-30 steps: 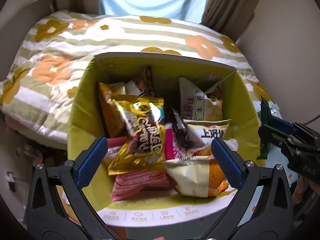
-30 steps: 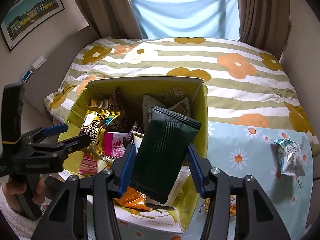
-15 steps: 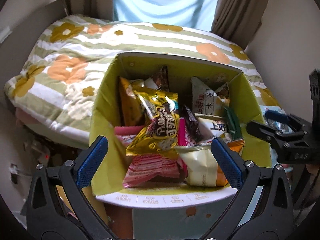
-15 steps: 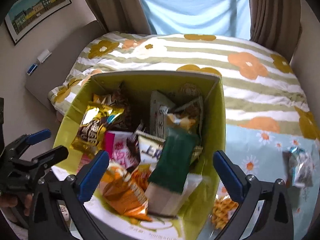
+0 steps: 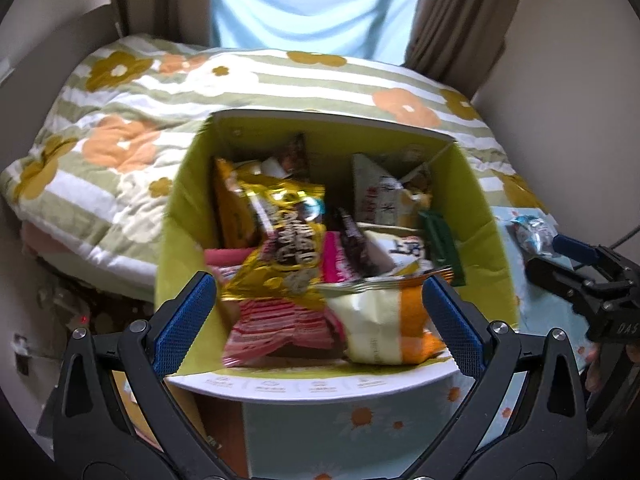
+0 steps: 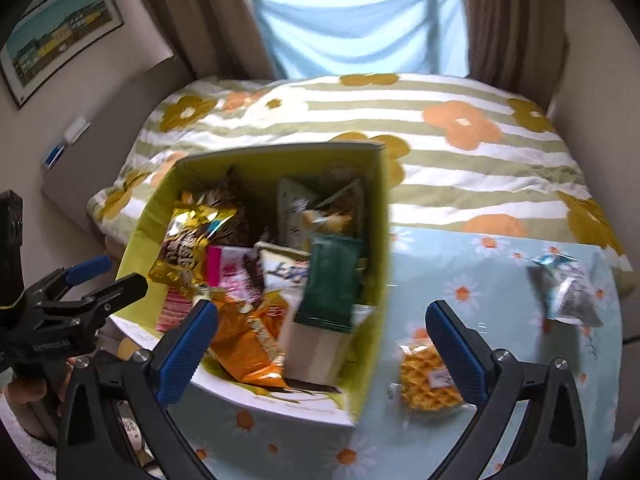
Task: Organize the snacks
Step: 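Move the left tool to the waffle while the right tool moves to the white-blue chip bag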
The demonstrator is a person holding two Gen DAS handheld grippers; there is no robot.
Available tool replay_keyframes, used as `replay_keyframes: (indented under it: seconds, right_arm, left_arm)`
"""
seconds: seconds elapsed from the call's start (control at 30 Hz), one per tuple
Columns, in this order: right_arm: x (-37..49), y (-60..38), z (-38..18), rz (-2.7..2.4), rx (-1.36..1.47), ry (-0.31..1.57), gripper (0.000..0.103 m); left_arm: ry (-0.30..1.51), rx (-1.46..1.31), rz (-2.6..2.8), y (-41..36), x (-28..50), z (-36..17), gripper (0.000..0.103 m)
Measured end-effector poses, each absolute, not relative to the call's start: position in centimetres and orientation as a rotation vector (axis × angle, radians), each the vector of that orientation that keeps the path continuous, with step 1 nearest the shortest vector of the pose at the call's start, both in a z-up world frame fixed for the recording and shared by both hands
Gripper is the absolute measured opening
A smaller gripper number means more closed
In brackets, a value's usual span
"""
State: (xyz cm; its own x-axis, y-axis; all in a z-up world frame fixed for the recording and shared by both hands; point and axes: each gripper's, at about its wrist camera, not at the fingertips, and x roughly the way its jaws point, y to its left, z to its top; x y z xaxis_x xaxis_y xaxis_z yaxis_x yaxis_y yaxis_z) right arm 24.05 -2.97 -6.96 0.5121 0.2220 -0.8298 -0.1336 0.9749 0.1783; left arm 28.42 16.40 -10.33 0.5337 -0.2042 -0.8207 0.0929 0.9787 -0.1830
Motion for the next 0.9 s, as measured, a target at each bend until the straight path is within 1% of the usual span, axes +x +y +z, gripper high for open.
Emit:
replay_keyframes:
  seconds: [0.3,0.5,0.77,0.9]
  right_arm:
    - [22.1,-11.0,-3.8,0.052,0.116,0.954,0.103]
    - [22.3,-16.7,-2.8,0.029,0.120,0.912,0.103]
    - [23.7,-23.5,-3.4,0.114,0.091,0.918,0.103]
    - [25.3,-26.9,-5.1,0.152,0.094,0.944,0.103]
  left_arm:
    - [0.971,-0.101,-0.270,10.7,28.2,-8.7,0.102]
    - [0.957,-0.086,-0.261,5.7,27.2,-7.9,0.102]
    - [0.969,-0.130,-0.145,-2.5,25.9,-8.5,0.102]
    - [0.964,-0.182,-0.043,-5.6,25.0,-9.5,0.102]
